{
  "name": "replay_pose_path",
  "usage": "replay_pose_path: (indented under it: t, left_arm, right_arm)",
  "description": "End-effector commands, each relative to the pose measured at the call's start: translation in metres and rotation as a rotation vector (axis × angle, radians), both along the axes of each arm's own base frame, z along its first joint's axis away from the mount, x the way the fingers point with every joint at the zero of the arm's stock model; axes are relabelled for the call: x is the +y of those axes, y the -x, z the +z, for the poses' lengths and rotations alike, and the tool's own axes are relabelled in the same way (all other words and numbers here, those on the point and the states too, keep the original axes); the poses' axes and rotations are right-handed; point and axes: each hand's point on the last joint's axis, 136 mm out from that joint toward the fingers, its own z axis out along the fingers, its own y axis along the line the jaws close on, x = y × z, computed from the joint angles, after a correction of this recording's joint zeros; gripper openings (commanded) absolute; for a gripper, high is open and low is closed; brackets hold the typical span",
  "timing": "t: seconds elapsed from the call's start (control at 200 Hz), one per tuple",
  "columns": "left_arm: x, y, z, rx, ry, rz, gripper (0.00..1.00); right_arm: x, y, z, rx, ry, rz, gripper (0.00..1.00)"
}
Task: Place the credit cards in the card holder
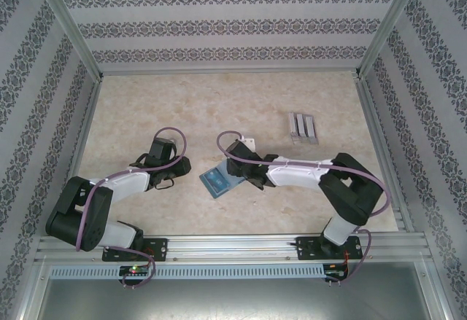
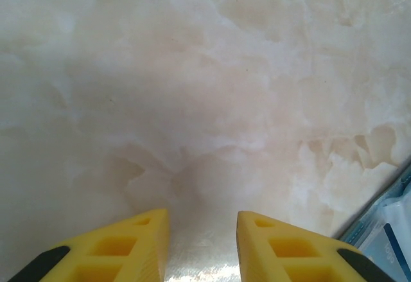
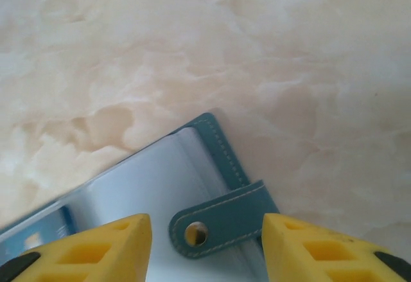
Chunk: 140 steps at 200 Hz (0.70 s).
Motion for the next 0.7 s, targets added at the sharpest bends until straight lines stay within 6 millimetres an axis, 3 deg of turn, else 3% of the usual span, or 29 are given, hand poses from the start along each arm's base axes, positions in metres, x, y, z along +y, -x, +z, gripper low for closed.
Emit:
replay_pose_path:
  t: [0.0, 0.14, 0.415, 0.6, 0.694]
  left_arm:
    - [0.004, 0.009, -0.009, 0.028, -0.034, -0.013, 0.35]
    - [0.001, 0.006, -0.009, 0.025, -0.027, -0.03, 0.37]
    - [0.001, 0.006, -0.014, 0.035, -0.042, -0.034, 0.37]
    - [0.002, 0.005, -0.015, 0.039, -0.051, -0.037, 0.37]
    - [0.003, 0.005, -0.017, 0.044, -0.056, -0.03, 0.37]
  right_arm:
    - [0.0, 0.014, 0.01, 0.029, -0.002, 0.146, 0.52]
    - [0.007, 0.029, -0.007, 0.121, 0.013, 0.295, 0.49]
    - [0.004, 0.031, -0.035, 0.219, 0.127, 0.308, 0.52]
    - [0.012, 0.039, -0.043, 0.26, 0.142, 0.348, 0.46]
    - [0.022, 0.041, -0.038, 0.27, 0.085, 0.36, 0.44]
